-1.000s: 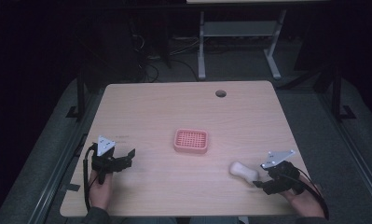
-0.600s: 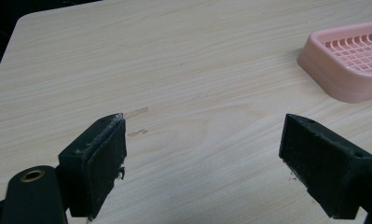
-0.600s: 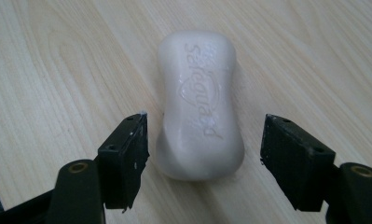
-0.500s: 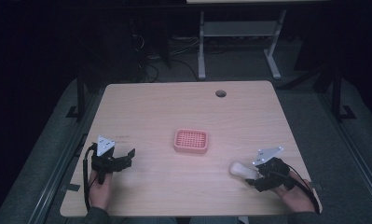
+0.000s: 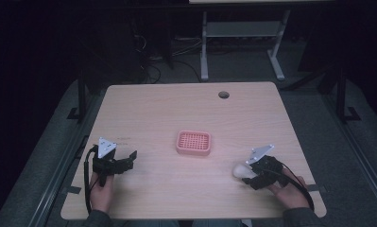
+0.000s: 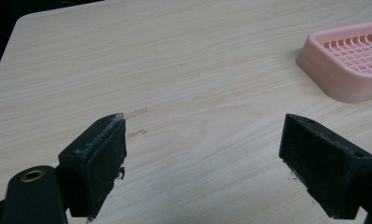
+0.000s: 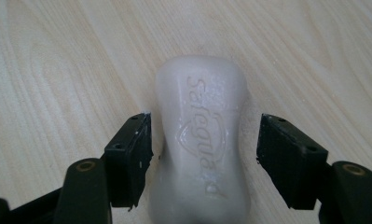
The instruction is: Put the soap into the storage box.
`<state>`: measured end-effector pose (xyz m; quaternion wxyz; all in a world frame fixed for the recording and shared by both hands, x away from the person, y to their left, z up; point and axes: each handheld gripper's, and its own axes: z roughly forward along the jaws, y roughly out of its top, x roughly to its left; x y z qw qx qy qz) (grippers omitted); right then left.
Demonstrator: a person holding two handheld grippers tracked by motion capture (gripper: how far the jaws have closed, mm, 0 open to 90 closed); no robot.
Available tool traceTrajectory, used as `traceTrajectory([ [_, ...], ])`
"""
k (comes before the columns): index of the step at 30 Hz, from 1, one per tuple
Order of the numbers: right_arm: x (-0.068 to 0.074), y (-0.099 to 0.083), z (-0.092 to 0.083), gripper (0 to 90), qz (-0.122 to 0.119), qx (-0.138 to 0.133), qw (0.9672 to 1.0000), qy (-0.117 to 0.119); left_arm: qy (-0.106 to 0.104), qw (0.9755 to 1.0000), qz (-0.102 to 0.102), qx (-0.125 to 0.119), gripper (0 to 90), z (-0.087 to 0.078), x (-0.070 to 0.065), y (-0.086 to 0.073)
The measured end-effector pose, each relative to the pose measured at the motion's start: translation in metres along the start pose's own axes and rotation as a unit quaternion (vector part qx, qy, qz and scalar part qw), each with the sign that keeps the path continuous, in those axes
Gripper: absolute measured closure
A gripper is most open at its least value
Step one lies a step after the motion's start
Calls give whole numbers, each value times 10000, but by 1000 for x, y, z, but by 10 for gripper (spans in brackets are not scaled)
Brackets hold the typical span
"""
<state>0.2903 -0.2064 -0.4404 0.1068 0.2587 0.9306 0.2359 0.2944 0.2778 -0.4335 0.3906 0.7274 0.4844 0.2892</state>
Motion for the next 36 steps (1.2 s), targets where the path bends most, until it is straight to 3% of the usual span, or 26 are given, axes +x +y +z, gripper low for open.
traceTrajectory([
  [36,-5,-1,10,484,115,185,9993,312,3,10000,-49,-7,143,-1,2,0],
])
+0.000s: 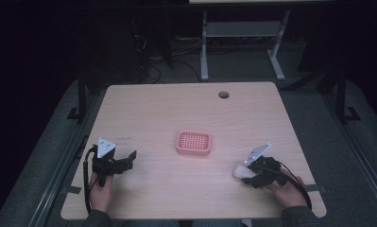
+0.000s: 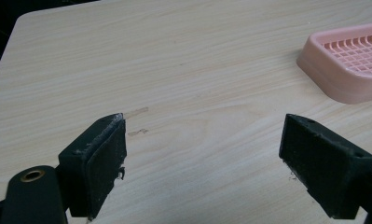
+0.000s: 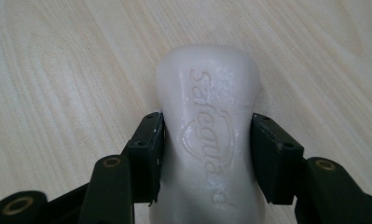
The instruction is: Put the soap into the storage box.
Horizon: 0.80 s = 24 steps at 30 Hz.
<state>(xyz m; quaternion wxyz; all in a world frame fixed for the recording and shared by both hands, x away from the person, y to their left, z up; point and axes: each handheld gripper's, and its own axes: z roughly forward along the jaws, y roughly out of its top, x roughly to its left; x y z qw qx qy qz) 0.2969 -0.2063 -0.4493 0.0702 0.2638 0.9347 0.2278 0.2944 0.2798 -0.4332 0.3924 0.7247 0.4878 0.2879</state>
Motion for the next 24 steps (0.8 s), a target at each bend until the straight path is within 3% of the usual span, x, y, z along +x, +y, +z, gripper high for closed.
traceTrajectory([
  [11,3,4,-3,486,55,-3,9999,95,18,10000,-26,21,143,-1,3,-1],
  [13,3,5,-7,486,85,-133,9998,135,9,10000,-62,13,143,-1,3,-1],
  [24,6,22,-4,486,-142,-160,9997,108,-20,10000,-47,22,143,-1,2,-1],
])
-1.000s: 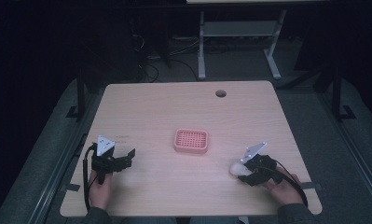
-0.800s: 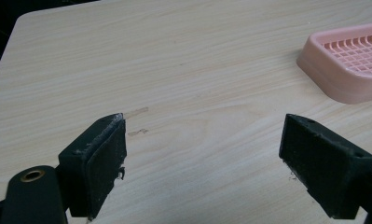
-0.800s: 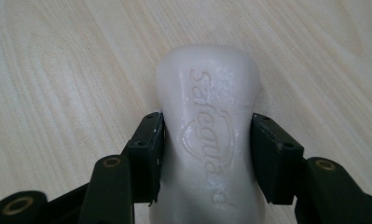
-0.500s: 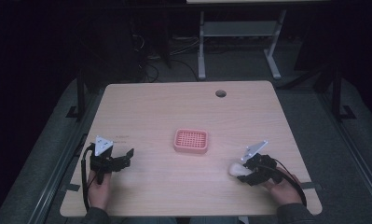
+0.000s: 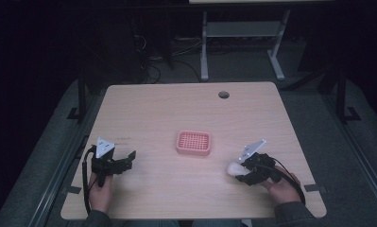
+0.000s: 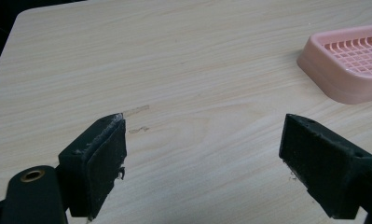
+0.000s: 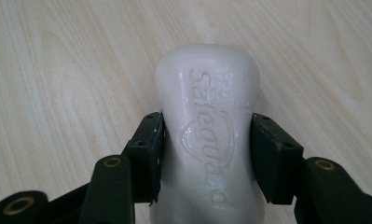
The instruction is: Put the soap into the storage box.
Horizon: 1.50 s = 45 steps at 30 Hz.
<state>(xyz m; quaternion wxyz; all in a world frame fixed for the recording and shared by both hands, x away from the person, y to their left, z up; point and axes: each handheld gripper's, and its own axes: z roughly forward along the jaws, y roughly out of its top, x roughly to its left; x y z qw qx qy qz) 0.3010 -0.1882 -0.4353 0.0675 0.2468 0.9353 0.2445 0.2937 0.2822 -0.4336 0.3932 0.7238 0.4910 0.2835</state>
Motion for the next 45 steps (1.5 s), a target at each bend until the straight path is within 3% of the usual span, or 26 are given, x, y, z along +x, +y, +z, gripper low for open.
traceTrajectory([
  [5,-1,11,-2,486,-155,1,9999,-13,5,10000,-8,15,143,0,0,0],
  [19,-6,29,-8,486,-277,-31,9996,6,28,10000,-35,-2,144,-1,1,0],
  [45,-12,72,-1,486,-652,-26,9978,92,80,9999,-139,-17,143,-3,8,0],
])
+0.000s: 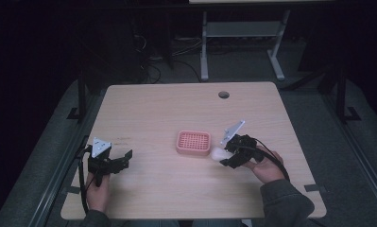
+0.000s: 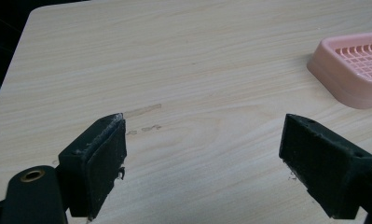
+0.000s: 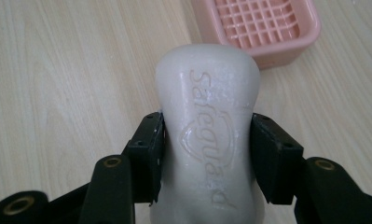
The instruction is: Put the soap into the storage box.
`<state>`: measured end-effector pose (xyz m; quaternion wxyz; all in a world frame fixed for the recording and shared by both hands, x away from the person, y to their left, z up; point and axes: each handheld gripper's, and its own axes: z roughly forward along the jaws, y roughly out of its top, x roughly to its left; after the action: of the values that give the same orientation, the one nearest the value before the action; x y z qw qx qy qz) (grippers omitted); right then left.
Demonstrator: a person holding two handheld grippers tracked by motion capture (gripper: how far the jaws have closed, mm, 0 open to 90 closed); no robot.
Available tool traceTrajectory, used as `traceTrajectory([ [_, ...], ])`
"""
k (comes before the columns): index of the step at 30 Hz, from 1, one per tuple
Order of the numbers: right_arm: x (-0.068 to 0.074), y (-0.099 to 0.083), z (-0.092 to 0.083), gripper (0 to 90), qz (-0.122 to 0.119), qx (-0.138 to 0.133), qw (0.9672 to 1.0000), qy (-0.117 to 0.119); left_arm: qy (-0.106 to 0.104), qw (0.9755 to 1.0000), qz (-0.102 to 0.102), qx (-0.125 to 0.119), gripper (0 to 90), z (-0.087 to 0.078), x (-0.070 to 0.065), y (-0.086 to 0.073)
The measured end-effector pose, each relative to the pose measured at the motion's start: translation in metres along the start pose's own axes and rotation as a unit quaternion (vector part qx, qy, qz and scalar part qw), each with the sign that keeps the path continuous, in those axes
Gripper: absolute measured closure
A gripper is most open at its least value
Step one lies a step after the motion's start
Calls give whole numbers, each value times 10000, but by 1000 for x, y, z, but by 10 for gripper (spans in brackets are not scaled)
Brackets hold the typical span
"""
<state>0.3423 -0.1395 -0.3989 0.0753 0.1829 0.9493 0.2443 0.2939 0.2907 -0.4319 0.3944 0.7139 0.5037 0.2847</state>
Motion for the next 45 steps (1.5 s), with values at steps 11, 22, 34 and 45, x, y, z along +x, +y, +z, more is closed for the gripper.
traceTrajectory([
  [11,-3,17,6,486,-122,53,9999,89,6,10000,-28,-30,143,0,0,0],
  [22,-5,33,11,486,-251,84,9995,143,2,10000,-25,-29,143,-1,1,0],
  [34,-9,44,18,486,-319,54,9992,236,1,10000,-19,-17,143,-1,2,0],
  [45,-15,60,22,486,-405,126,9986,307,12,9999,-86,-78,143,-1,2,0],
])
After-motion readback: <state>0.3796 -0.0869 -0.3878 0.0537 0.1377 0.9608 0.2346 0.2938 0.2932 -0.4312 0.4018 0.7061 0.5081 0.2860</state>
